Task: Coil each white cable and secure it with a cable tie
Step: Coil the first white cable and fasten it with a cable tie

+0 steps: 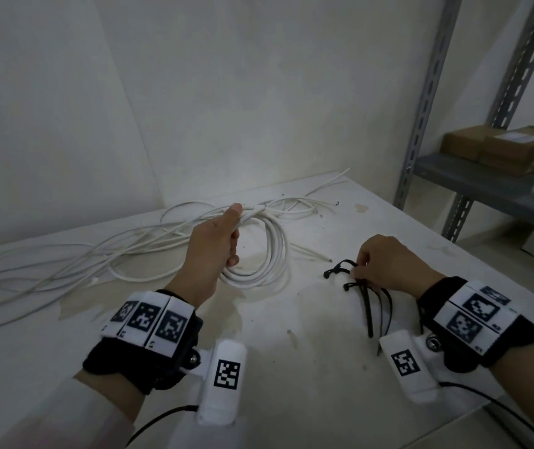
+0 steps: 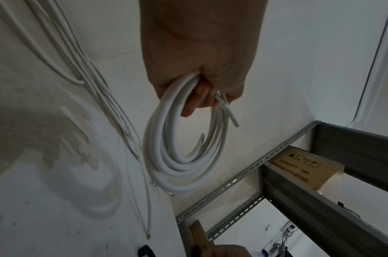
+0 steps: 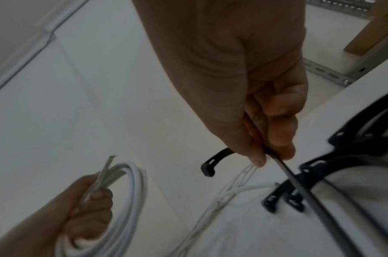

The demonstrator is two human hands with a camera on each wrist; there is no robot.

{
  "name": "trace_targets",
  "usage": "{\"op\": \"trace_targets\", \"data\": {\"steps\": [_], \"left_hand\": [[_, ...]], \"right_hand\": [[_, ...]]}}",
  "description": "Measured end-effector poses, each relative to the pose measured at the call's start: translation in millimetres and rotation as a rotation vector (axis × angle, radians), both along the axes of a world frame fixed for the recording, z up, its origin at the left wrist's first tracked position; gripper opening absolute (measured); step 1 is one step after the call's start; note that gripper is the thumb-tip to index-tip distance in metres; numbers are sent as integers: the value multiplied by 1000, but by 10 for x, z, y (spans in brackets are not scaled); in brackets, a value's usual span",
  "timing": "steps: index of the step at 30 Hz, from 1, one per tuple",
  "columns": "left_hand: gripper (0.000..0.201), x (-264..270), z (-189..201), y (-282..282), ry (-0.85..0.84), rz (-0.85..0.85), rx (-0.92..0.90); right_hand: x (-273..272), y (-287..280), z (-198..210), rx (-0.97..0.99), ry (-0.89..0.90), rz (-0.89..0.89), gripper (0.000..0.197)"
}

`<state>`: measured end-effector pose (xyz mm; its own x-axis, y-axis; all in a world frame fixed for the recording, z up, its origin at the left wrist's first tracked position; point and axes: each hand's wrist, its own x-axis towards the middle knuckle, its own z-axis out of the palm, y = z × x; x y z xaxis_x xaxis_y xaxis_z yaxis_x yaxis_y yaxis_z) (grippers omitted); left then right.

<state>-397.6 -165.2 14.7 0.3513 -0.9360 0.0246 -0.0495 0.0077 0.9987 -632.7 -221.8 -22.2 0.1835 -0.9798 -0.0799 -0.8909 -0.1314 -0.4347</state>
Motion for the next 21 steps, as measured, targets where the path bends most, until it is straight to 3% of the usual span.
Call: {"op": "trace_targets", "data": {"steps": [7, 13, 19, 21], "left_hand": [[39, 393, 45, 141, 12, 60, -55], [45, 876, 131, 345, 30, 151, -100], [43, 1392, 223, 606, -23, 295, -161], [44, 1535, 238, 680, -34, 349, -183]], "right_hand": [[481, 102, 404, -119, -130, 100, 12], [1275, 313, 602, -95, -498, 245, 9], [2096, 540, 716, -106, -709, 419, 17], [2339, 635, 724, -101, -790, 450, 9]]}}
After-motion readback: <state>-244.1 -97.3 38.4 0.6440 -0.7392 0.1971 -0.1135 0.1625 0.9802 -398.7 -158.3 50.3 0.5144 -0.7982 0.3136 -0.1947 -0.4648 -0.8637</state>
